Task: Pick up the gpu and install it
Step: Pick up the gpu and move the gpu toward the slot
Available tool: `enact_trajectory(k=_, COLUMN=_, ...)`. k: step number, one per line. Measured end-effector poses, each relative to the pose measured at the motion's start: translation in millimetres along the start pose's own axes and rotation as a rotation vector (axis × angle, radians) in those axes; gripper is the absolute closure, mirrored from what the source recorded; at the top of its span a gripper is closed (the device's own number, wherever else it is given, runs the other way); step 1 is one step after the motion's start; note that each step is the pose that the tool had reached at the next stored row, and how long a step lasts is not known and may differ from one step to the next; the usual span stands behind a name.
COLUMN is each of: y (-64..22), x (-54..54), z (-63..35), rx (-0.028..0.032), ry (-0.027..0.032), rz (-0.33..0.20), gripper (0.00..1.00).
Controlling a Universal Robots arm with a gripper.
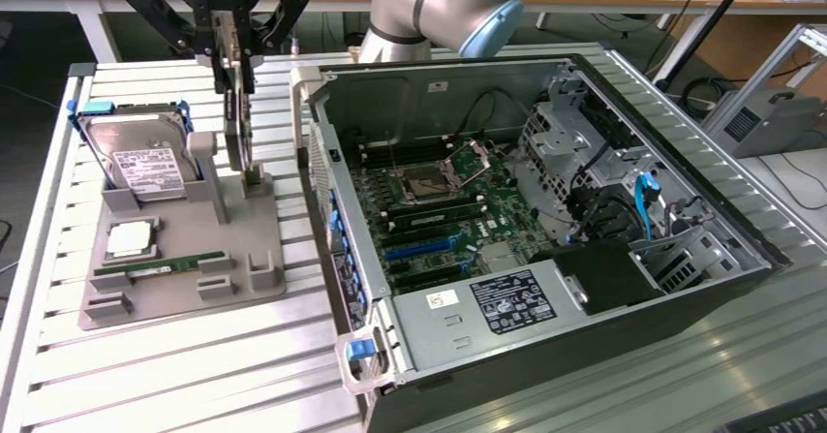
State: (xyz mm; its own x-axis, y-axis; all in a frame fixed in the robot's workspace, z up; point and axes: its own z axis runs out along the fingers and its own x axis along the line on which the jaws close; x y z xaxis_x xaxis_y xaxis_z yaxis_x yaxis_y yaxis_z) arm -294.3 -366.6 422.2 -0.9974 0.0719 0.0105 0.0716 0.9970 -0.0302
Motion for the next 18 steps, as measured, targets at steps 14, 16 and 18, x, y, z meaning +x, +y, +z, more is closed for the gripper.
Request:
enact_trajectory(k=14, y=0.6, x=-7.4, z=-0.1, rx=0.0, ry=0.0, rz=0.0, gripper=0.73)
enact_trajectory(k=16, y=0.6, x=-8.3, z=-0.1, rx=-0.0001, ry=0.0, rz=0.0, gripper=0.73)
enact_trajectory(k=18, y=0.7, x=-9.1, z=-0.1, rx=-0.0001, ry=0.0, rz=0.0, gripper=0.73)
